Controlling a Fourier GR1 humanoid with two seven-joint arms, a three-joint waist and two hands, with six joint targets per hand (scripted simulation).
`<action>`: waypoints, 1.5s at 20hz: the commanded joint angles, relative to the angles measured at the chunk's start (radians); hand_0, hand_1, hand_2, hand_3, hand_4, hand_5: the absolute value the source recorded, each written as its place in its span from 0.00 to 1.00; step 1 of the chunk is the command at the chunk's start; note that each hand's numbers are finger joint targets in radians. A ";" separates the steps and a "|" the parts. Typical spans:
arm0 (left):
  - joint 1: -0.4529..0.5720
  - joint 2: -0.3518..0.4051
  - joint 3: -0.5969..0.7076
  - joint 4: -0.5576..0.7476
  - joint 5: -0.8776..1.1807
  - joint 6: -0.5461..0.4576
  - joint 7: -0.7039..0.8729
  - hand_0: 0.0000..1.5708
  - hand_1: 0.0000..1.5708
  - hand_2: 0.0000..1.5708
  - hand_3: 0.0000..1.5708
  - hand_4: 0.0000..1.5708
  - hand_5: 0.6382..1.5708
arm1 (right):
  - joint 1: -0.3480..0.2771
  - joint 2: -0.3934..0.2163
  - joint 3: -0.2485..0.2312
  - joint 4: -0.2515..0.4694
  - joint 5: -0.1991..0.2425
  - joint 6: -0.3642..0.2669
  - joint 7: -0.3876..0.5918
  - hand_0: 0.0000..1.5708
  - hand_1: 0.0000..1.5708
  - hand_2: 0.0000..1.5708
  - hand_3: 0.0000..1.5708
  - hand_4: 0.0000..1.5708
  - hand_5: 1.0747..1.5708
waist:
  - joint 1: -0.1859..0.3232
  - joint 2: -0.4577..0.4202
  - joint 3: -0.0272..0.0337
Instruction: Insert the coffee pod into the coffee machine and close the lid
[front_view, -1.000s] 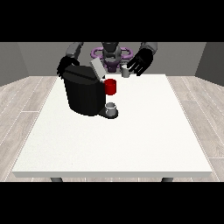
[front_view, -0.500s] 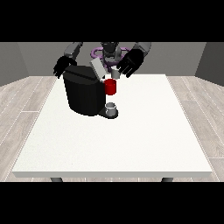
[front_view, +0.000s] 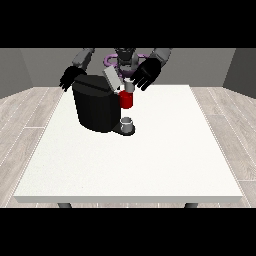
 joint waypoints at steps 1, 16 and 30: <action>-0.020 -0.004 0.007 0.020 0.003 -0.020 0.017 0.84 0.84 0.85 0.78 0.32 1.00 | 0.002 -0.012 -0.002 -0.012 -0.010 0.021 0.000 0.00 0.00 0.00 0.00 0.33 1.00 | -0.017 0.008 0.0000; 0.000 -0.045 -0.020 0.015 -0.033 0.013 -0.031 0.74 0.74 0.79 0.75 0.32 1.00 | -0.057 -0.047 -0.078 0.013 -0.048 0.008 0.010 0.00 0.00 0.00 0.00 0.29 1.00 | 0.029 0.036 -0.0001; 0.018 -0.092 -0.029 0.026 -0.041 0.002 -0.034 0.77 0.77 0.78 0.69 0.29 1.00 | -0.033 0.001 -0.055 0.014 -0.026 -0.040 0.008 0.00 0.00 0.00 0.00 0.23 1.00 | 0.039 0.029 0.0000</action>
